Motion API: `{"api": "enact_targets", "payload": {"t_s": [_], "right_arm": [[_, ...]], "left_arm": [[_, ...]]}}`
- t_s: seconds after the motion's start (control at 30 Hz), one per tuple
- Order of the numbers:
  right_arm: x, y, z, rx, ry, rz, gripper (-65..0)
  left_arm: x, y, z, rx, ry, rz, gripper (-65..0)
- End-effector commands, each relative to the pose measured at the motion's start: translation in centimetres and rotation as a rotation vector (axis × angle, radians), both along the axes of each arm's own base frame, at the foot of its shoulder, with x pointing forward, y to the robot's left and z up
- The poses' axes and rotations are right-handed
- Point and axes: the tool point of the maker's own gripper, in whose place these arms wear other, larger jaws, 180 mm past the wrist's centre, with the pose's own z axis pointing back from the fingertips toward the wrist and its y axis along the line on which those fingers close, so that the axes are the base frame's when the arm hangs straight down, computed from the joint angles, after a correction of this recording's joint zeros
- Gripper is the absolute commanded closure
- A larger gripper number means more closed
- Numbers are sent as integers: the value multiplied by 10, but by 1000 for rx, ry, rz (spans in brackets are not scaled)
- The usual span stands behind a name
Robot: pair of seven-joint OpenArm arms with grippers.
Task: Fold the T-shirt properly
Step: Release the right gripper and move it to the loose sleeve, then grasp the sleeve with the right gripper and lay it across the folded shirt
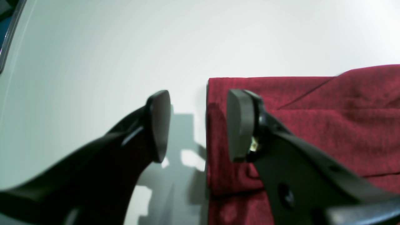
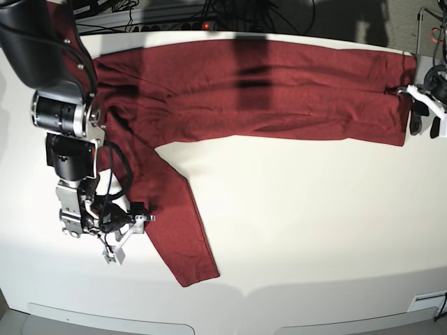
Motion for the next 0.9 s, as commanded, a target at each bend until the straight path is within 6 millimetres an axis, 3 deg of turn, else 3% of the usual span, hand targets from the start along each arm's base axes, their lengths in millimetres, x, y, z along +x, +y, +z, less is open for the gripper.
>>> {"api": "enact_targets", "payload": {"t_s": [0.0,0.13,0.43,0.53,0.7,0.87], "right_arm": [[20,-2,23,6,-63,-7,-330],[12,3,13,14,-21,-5,-303],[6,20,1,-28,9,49,-1],[2,18,-6,-84,9,81,0],[12,21,5,-73,-34,89,0],[22,53,31,45,-84,208,0]], "left_arm": [[9,4,16,13,-50,-7,-288],[9,4,16,14,-51,-7,-288],[9,4,16,14,-51,-7,-288],[9,4,16,14,-50,-7,-288],[9,4,16,14,-50,-7,-288],[9,4,16,14,-51,-7,-288]]}}
